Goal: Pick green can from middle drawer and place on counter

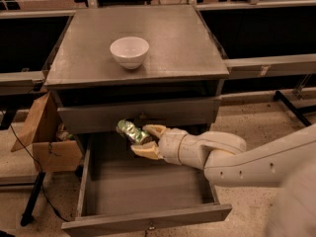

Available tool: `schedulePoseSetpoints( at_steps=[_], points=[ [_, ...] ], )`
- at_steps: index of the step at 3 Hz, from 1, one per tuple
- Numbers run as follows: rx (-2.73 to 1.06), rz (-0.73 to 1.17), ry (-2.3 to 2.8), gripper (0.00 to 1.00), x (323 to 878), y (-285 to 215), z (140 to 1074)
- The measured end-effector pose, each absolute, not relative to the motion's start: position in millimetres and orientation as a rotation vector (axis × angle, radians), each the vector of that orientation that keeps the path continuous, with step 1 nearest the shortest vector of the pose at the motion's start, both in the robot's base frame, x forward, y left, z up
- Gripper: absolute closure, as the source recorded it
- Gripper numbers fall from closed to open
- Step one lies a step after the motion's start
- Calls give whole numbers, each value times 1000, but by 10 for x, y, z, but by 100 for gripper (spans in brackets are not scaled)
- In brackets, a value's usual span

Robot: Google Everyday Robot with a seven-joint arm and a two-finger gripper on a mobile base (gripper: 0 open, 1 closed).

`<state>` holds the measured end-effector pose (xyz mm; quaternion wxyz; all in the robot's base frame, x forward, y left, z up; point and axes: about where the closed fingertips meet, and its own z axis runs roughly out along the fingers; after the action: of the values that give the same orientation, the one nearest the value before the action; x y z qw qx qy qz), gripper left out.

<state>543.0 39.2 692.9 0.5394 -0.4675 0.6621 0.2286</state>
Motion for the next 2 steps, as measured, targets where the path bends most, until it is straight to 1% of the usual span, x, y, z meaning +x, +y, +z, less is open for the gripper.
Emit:
schedulePoseSetpoints(
  at_steps=[1, 2],
  points=[
    [-1056, 497, 1569, 100, 5426, 341, 7509],
    [-947, 438, 1580, 100, 5489, 150, 8117]
  ],
)
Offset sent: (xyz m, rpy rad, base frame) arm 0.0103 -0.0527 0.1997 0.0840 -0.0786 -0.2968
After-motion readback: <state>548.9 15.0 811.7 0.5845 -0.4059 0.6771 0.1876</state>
